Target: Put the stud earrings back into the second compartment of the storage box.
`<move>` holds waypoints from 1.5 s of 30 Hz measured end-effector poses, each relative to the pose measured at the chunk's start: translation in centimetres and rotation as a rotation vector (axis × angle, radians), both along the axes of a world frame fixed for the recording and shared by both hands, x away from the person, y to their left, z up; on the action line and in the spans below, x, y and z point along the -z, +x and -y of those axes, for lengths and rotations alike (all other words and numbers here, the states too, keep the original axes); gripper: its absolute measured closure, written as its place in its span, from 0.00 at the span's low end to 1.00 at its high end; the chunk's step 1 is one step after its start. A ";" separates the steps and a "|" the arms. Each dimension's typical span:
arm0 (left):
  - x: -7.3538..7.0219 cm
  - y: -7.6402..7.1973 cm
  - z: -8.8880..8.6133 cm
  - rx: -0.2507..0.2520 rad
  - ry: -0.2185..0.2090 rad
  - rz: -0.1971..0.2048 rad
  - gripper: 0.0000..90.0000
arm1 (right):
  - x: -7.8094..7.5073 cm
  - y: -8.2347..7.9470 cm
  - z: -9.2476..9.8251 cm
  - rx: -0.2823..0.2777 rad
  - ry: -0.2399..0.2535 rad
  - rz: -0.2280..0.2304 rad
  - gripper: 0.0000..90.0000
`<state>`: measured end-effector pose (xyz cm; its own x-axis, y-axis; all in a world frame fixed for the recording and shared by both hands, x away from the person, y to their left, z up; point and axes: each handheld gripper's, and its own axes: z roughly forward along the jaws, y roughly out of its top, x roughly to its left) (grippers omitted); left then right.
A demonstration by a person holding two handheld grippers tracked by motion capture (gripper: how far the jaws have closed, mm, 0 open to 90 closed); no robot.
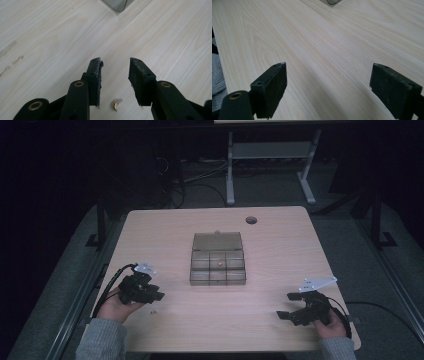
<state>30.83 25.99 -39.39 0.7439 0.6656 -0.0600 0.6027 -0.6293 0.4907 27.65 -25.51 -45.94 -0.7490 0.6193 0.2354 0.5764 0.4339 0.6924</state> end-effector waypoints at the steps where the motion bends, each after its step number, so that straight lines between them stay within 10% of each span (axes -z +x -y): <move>1: 0.1 -0.2 -0.2 -0.007 -0.008 0.004 0.69 | 0.0 0.0 0.0 0.001 0.001 -0.001 0.16; 23: 4.3 -2.6 -3.2 -0.077 -0.056 -0.006 0.68 | 0.1 0.0 -0.1 -0.001 -0.008 -0.007 0.16; 45: 5.1 -2.9 -2.5 -0.001 -0.009 -0.001 0.85 | -0.1 0.1 -0.5 -0.025 -0.019 -0.001 0.16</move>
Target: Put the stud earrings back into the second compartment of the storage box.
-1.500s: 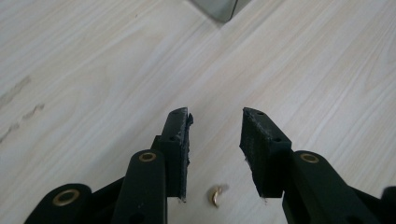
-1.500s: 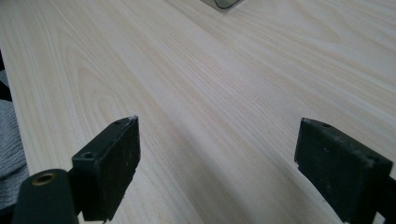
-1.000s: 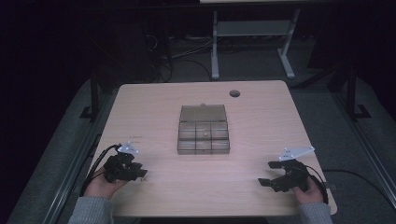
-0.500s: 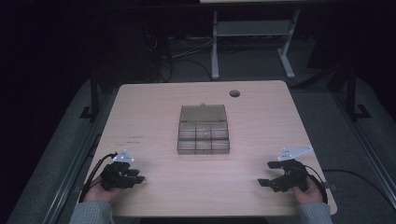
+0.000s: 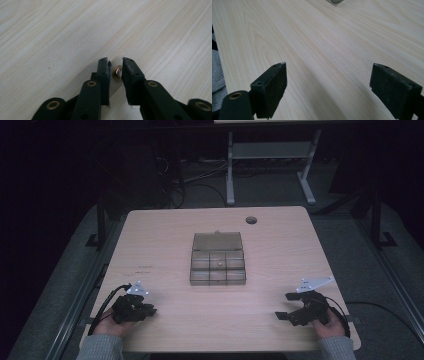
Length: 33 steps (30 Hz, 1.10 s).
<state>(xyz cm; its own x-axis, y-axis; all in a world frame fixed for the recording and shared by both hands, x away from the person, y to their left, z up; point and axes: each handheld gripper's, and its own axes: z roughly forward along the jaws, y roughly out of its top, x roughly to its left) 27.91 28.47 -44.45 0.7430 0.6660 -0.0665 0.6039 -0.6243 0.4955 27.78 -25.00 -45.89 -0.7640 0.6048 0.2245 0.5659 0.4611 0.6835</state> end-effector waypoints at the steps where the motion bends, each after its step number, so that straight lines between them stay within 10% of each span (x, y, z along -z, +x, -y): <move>1: 0.0 0.0 0.0 -0.001 -0.002 0.000 0.87 | 0.0 0.0 0.0 -0.001 0.000 0.001 0.16; 33: -0.1 -0.5 0.2 0.012 0.024 0.016 0.95 | -0.1 0.0 -0.3 -0.011 -0.002 -0.001 0.16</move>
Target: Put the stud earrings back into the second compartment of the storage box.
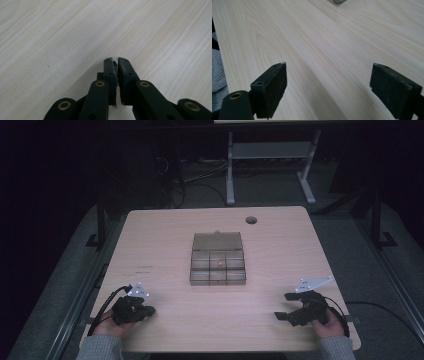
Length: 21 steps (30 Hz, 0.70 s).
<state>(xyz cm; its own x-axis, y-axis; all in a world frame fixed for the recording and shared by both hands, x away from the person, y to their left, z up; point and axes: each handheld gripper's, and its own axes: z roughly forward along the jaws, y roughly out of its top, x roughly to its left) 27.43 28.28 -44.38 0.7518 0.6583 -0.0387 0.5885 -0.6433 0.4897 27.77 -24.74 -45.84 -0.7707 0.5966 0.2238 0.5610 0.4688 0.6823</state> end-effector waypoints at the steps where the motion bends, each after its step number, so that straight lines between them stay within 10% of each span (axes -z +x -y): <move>1: 0.0 0.0 0.0 0.000 0.005 -0.001 0.95 | 0.0 0.0 0.0 -0.001 -0.001 -0.001 0.16; 21: -1.1 0.3 0.4 0.000 -0.044 0.009 0.95 | 0.1 0.0 0.3 0.017 0.003 0.002 0.16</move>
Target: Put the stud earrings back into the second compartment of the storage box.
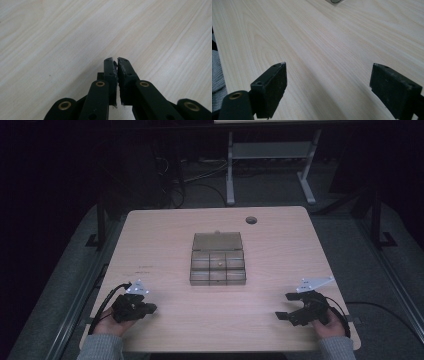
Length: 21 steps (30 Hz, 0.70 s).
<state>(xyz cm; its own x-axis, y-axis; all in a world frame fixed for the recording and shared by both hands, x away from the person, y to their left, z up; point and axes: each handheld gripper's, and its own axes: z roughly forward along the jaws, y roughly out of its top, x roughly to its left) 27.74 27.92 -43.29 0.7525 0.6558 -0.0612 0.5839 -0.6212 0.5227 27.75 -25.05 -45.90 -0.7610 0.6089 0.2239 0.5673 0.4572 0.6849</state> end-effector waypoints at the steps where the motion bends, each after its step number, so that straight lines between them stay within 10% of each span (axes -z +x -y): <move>1: -0.2 0.1 0.2 0.007 -0.002 -0.001 0.95 | 0.0 0.0 0.1 0.008 0.003 -0.002 0.16; 21: -4.3 4.3 6.4 0.167 -0.017 -0.007 0.95 | -0.2 -0.1 0.2 0.001 0.019 0.008 0.16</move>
<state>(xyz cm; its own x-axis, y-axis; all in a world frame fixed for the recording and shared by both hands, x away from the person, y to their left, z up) 32.08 21.49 -38.98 0.8503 0.5207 -0.0770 0.4772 -0.7010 0.5300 27.67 -25.23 -45.70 -0.7623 0.6051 0.2296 0.5624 0.4437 0.6977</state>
